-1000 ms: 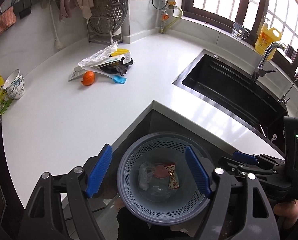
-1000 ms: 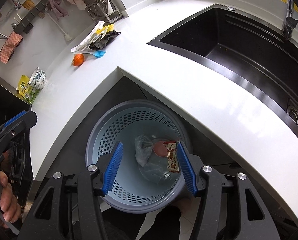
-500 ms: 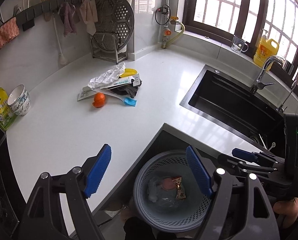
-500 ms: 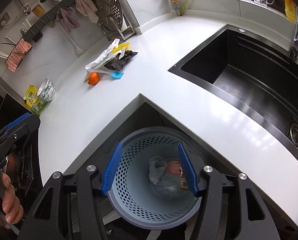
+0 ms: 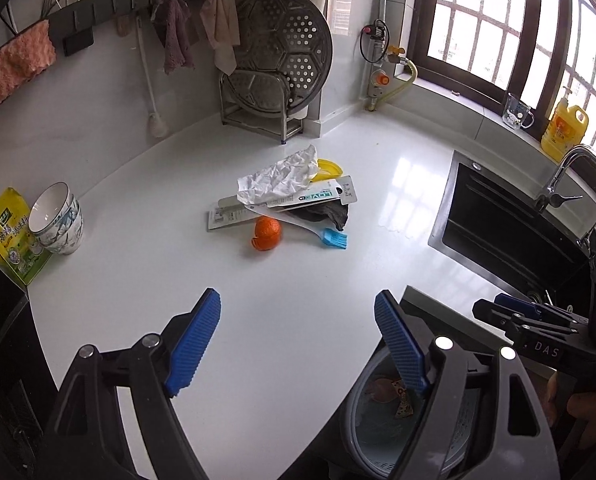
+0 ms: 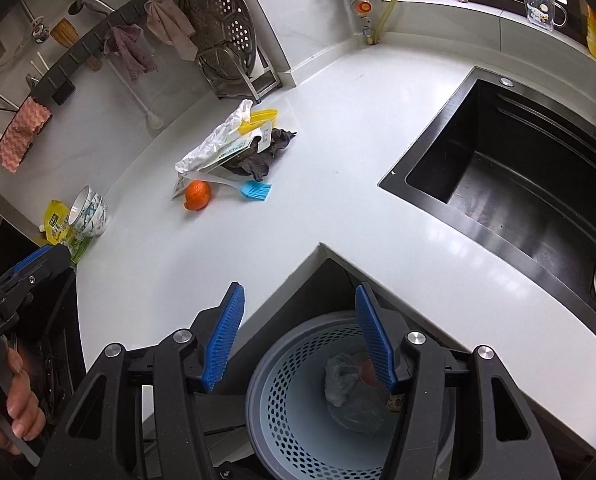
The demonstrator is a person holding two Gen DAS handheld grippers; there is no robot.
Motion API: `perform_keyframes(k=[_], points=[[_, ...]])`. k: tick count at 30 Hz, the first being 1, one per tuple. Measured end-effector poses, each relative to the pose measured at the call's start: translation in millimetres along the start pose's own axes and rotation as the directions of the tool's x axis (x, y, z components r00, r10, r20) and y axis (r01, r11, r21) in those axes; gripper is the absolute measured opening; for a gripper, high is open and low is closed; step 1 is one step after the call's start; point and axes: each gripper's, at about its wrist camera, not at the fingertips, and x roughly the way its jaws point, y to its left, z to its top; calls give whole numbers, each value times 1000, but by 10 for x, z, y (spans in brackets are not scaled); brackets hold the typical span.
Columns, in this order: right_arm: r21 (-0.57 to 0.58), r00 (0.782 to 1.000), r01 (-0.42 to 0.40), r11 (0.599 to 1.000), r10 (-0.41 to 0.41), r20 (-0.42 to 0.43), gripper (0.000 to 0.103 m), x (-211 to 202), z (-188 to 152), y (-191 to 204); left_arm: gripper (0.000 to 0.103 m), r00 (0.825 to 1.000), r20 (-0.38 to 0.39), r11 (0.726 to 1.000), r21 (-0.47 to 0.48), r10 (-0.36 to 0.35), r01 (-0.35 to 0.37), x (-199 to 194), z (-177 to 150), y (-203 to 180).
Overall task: Collect trash
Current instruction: 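Lift both open tools up from the bin toward the counter items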
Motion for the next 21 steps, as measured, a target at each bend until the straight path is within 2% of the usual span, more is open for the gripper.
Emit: perform_keyframes(k=[14, 21], points=[[67, 999, 41, 997, -41, -1, 57, 728, 668, 450, 79, 998, -45, 999, 21, -32, 33, 876, 556, 795], [7, 997, 82, 997, -82, -15, 57, 1127, 820, 722, 82, 997, -63, 998, 38, -44, 47, 1287, 669, 1024]])
